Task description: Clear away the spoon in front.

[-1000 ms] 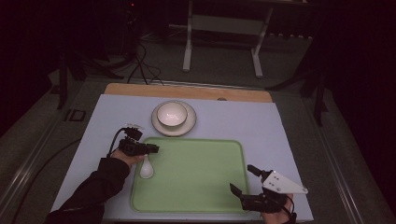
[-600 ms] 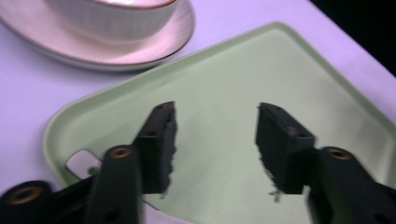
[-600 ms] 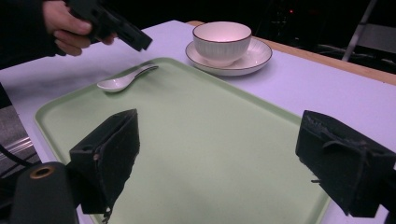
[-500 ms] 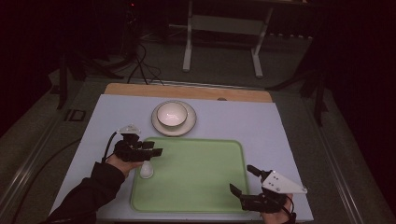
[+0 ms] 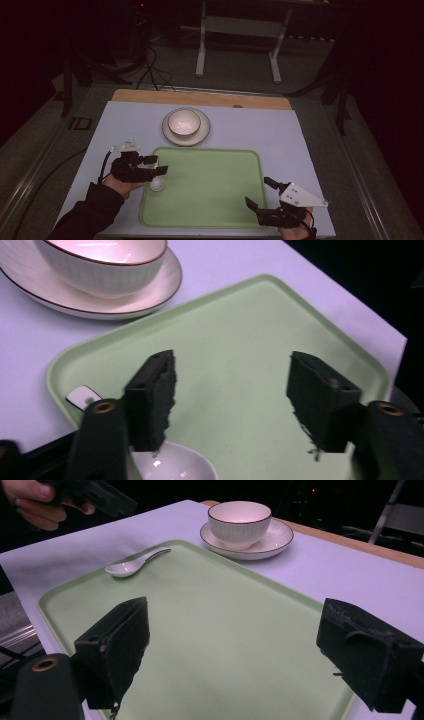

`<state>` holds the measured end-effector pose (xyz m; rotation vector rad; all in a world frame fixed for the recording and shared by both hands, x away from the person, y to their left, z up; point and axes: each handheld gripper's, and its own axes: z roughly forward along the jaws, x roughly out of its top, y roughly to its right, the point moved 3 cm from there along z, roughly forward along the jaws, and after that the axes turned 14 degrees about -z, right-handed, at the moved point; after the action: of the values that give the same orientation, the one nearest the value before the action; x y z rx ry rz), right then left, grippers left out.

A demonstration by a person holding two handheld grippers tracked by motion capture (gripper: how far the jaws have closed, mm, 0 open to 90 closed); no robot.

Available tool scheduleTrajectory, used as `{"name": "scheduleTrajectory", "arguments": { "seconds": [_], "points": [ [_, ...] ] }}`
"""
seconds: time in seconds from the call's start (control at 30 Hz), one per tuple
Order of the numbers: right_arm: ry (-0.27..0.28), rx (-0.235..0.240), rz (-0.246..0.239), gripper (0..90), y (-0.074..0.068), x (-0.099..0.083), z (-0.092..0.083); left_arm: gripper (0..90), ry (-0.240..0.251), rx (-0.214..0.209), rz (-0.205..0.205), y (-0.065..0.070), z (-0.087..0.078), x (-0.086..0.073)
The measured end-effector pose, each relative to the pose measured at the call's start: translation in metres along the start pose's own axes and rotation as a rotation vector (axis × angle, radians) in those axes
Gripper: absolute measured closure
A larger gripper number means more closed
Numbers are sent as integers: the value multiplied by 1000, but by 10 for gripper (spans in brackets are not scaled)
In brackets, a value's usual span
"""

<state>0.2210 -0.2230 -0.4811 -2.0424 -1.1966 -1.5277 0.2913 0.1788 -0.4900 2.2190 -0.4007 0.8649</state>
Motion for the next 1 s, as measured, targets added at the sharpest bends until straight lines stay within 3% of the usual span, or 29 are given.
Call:
{"name": "scheduleTrajectory", "arguments": {
  "seconds": [0.13,0.2,0.27,0.37,0.7,1.0],
  "points": [
    [0,-2,-3,133,0,0,0,225,6,-38,2,3,-6,-6],
    [0,-2,-3,133,0,0,0,139,6,-79,-2,5,-10,-8],
    [-1,-1,-2,133,0,0,1,133,6,-63,16,7,-13,-12],
    [-1,-1,-2,133,0,0,1,15,-3,-66,48,10,-14,-18],
    [-12,-12,1,133,2,-2,1,2,57,-63,103,15,-27,-36],
    [-22,-32,1,132,8,-8,1,2,102,-41,116,0,-38,-45]
  ]
}}
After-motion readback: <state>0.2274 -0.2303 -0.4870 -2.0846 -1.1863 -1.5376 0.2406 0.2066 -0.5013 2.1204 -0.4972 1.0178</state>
